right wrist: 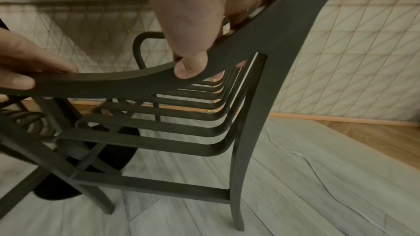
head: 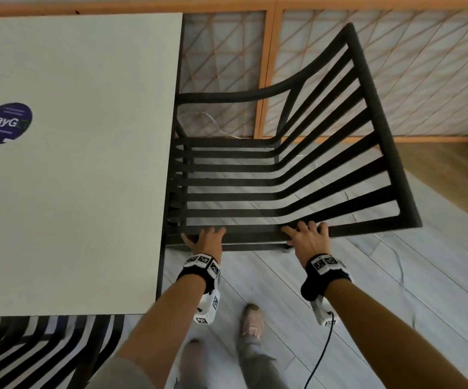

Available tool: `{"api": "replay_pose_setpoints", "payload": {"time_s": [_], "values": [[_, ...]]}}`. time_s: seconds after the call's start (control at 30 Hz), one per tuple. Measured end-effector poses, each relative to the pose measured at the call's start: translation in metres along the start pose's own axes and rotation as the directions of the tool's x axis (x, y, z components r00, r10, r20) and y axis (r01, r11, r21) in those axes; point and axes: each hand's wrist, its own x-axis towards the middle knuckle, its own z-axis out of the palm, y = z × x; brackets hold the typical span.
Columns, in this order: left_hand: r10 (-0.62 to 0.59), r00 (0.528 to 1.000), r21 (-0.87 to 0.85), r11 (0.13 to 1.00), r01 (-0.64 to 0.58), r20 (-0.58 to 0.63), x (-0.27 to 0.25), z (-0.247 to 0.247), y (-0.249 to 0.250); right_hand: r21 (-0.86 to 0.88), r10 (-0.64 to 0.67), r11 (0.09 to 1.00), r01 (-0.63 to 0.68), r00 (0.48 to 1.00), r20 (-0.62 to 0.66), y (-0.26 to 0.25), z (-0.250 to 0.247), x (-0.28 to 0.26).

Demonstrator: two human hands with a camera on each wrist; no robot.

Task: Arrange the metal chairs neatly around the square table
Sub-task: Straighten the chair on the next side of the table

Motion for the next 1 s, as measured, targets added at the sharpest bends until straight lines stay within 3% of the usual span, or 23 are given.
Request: {"api": "replay_pose_setpoints", "payload": {"time_s": [0.13,0.43,0.57,0.67,0.8,0.87,1.0], "values": [[-0.007,1.000,-0.014,1.000,0.007,0.011,-0.009,0.009,-0.011,0.011,0.013,1.000,-0.013,1.000,-0.017,-0.010,0.011,-0.020],[-0.022,0.998,0.039,0.999,0.019,0.067,-0.006,-0.012,-0.007,0.025,0.028,0.999,-0.027,0.998,-0.053,-0.020,-0.001,-0.007],[0.125,0.989,-0.025,0.992,-0.123,0.084,-0.050,-0.015,-0.003,-0.001,-0.042,0.999,0.042,0.989,-0.145,-0.036,0.001,-0.031],[0.309,0.938,-0.201,0.940,-0.276,0.157,-0.111,-0.024,-0.017,0.028,-0.115,0.992,0.122,0.977,-0.177,-0.066,0.006,-0.061],[0.439,0.798,-0.109,0.894,-0.435,0.413,-0.209,-0.063,-0.086,0.091,-0.150,0.983,0.161,0.982,-0.118,-0.127,0.018,-0.113],[0.385,0.759,0.001,0.891,-0.453,0.525,-0.255,-0.083,-0.139,0.130,-0.150,0.979,0.157,0.987,-0.061,-0.166,0.025,-0.140],[0.198,0.743,0.156,0.912,-0.378,0.640,-0.326,-0.105,-0.262,0.180,-0.215,0.962,0.204,0.976,0.043,-0.256,0.034,-0.182]]}}
